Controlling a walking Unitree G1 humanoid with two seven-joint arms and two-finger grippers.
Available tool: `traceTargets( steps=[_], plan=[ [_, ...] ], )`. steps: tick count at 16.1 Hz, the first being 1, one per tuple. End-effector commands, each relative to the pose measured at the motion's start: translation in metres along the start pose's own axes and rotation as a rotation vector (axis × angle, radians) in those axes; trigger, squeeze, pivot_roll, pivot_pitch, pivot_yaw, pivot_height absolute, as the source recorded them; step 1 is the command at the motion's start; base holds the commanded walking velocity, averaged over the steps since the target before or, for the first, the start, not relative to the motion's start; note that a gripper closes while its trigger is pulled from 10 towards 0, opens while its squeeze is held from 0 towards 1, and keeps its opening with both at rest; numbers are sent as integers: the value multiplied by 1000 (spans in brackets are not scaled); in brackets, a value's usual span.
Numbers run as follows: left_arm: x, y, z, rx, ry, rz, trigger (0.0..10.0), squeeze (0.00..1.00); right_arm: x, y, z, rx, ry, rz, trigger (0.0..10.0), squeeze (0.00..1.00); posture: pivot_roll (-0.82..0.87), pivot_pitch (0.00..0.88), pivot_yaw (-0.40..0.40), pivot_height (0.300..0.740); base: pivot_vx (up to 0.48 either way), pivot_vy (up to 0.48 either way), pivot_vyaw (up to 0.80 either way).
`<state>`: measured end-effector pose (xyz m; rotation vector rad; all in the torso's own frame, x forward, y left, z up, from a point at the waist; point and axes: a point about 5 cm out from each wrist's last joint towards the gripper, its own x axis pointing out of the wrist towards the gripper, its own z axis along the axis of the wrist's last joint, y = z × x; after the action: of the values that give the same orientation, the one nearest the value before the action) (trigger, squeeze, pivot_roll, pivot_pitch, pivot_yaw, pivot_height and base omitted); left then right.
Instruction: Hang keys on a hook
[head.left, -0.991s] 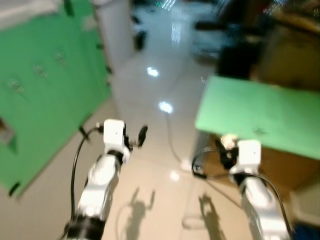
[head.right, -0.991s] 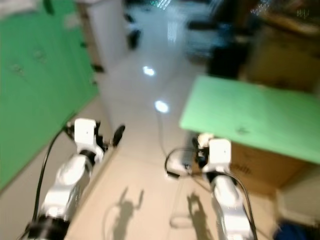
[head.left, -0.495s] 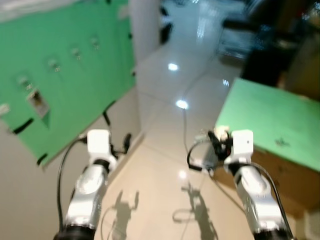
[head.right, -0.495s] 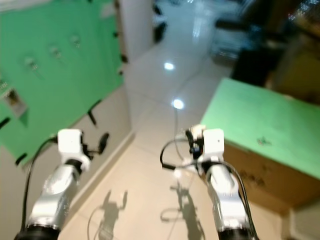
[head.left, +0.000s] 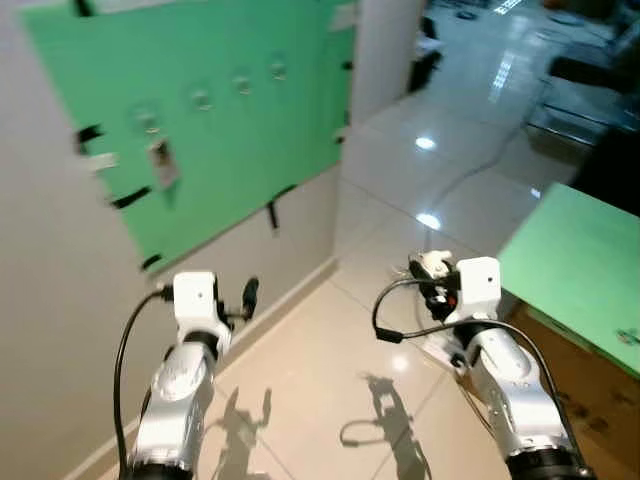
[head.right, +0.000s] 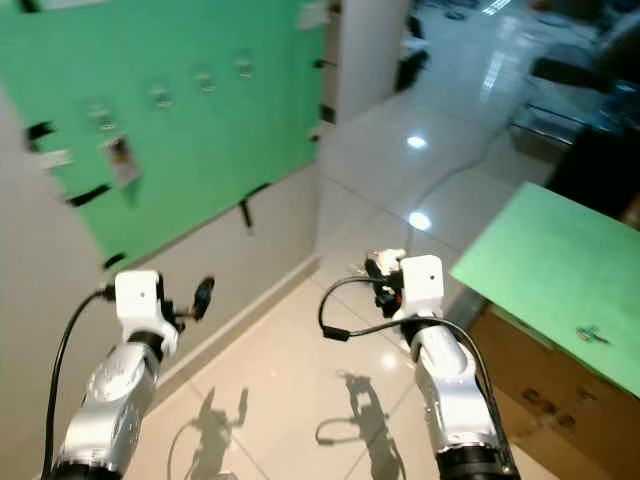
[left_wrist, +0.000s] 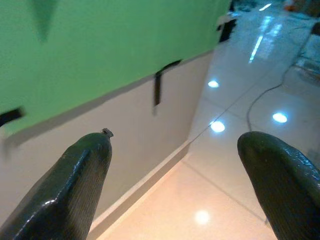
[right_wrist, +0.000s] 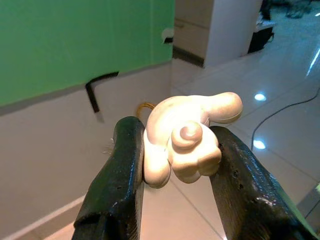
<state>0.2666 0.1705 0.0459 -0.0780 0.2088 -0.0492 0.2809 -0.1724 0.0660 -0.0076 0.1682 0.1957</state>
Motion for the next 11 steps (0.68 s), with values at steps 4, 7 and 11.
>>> traceTargets(
  steps=[4, 7, 11],
  plan=[
    [-1, -12, 4, 41, -15, -27, 10000, 0, 1, 0, -2, 14, 17, 23, 10000, 0, -16, 0, -8, 740, 0, -427, 442],
    [-2, -10, 3, 57, 4, 55, 10000, 0, 3, 1, -2, 4, 23, 44, 10000, 0, -11, 0, -15, 740, 0, -480, 446],
    [0, -7, 7, 64, -8, 88, 10000, 0, 5, 1, 0, -7, 22, 60, 10000, 0, -6, 0, -20, 740, 0, -240, 442]
  ],
)
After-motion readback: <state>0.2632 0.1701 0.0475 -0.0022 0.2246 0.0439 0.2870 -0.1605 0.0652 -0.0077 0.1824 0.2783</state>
